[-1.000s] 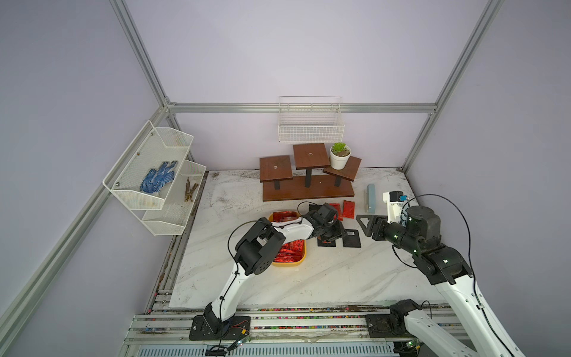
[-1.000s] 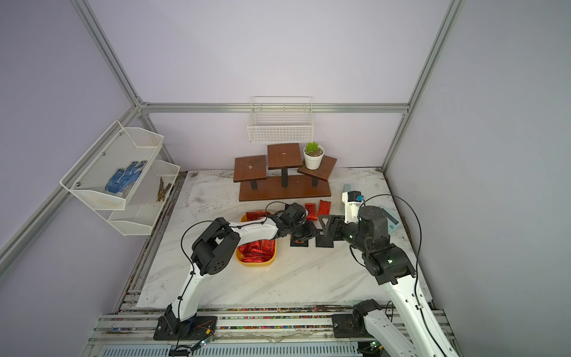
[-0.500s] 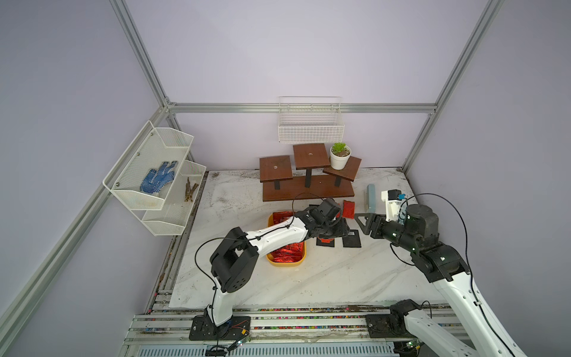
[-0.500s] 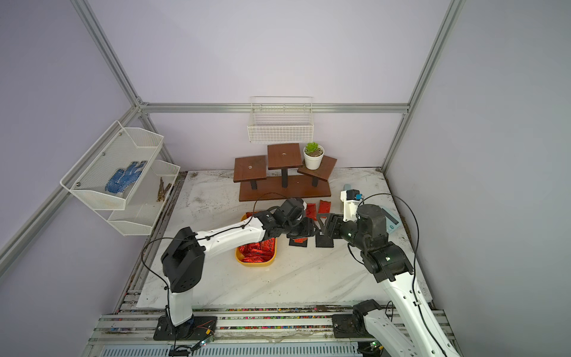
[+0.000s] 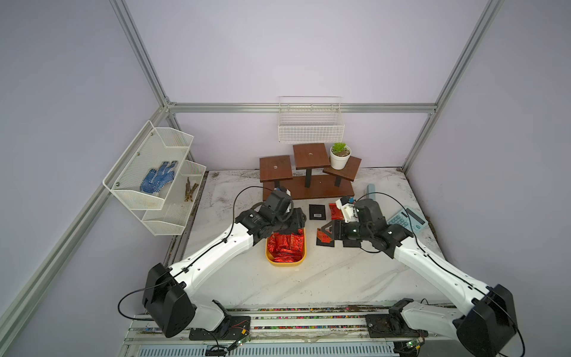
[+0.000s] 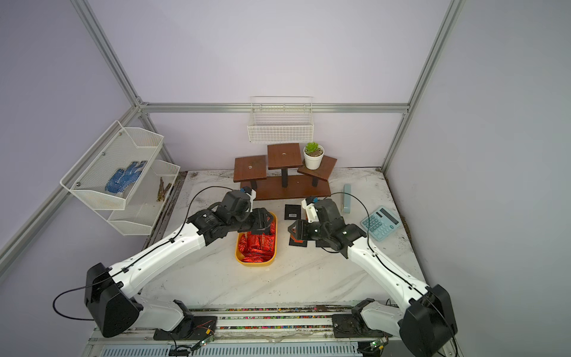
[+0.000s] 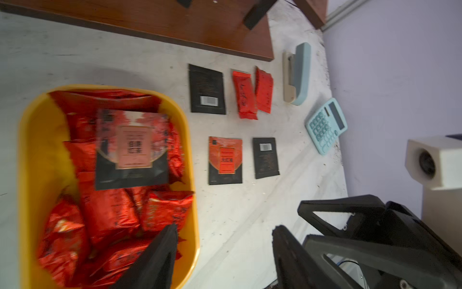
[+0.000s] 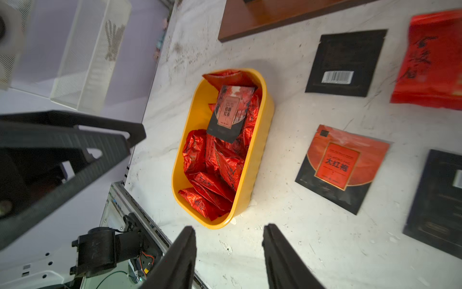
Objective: Take the tea bags out of the storage box
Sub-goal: Place the tea bag at the center of the board, then pick up the tea bag from the storage box.
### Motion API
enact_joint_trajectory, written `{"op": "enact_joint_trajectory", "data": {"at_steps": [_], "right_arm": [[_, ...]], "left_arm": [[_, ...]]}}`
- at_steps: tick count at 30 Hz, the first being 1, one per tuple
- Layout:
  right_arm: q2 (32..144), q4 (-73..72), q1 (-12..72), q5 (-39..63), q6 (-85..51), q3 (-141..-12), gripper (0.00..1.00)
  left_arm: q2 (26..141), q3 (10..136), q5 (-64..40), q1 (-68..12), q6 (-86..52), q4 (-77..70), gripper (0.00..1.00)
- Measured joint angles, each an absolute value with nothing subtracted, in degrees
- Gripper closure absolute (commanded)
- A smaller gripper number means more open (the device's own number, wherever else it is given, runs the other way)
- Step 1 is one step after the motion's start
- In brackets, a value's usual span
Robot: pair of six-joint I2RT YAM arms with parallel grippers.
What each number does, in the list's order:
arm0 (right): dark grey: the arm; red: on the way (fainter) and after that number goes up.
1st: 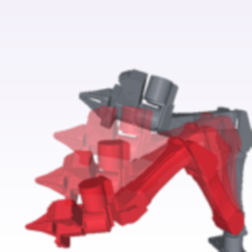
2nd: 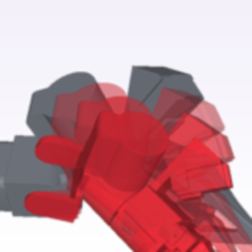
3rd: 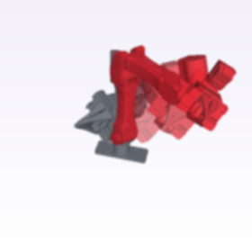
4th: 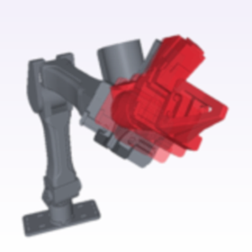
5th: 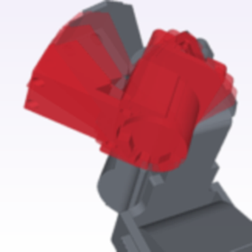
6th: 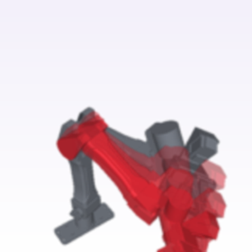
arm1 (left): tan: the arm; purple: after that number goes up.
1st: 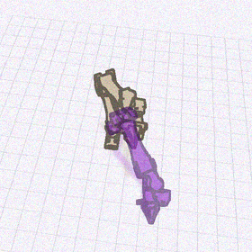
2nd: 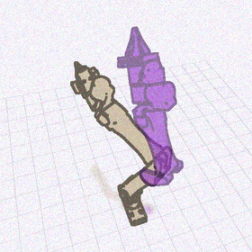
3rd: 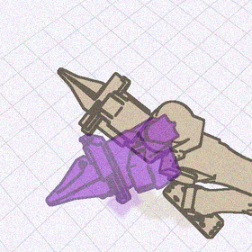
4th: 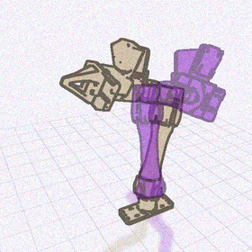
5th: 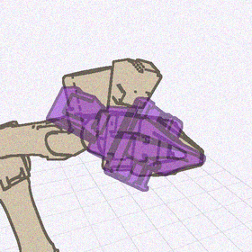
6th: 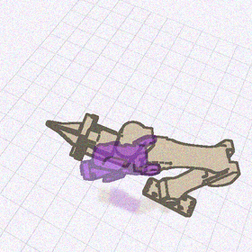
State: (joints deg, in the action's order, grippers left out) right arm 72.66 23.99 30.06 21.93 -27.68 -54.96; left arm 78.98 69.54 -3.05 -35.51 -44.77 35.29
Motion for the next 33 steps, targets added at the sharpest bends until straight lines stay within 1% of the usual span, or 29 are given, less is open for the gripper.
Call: {"op": "enact_joint_trajectory", "data": {"at_steps": [3,8,9,11,13,20,25,26,28,33], "right_arm": [[78.63,24.75,32.05,20.62,-24.82,-59.00,0.48],[86.74,25.63,34.06,18.37,-18.48,-66.57,0.47],[88.12,25.80,34.39,18.09,-17.26,-67.79,0.48],[91.59,26.65,35.31,17.34,-14.28,-70.81,0.55],[94.89,27.81,36.42,16.38,-11.57,-73.52,0.57],[104.77,33.26,40.77,12.62,-3.66,-80.99,0.50],[108.01,35.16,41.69,10.90,-1.52,-82.52,0.50],[108.40,35.46,41.87,10.66,-1.19,-82.76,0.51],[109.01,35.90,41.98,9.80,-0.75,-83.15,0.58],[109.43,36.34,42.83,8.58,0.03,-83.44,0.84]], "left_arm": [[77.54,67.11,-4.64,-30.52,-43.46,37.06,0.34],[77.01,64.42,-8.60,-24.75,-41.01,38.54,0.35],[77.01,64.07,-9.47,-23.81,-40.75,38.57,0.35],[77.01,63.31,-11.55,-21.78,-39.86,38.39,0.35],[77.01,62.46,-13.19,-20.32,-39.35,38.06,0.35],[75.66,56.86,-18.81,-16.40,-38.79,36.71,0.35],[72.58,55.37,-20.32,-15.31,-38.76,36.93,0.35],[72.03,55.37,-20.51,-15.16,-38.74,36.86,0.35],[71.20,55.37,-20.86,-15.00,-38.76,36.91,0.35],[69.73,53.95,-21.32,-14.94,-38.85,36.42,0.35]]}}
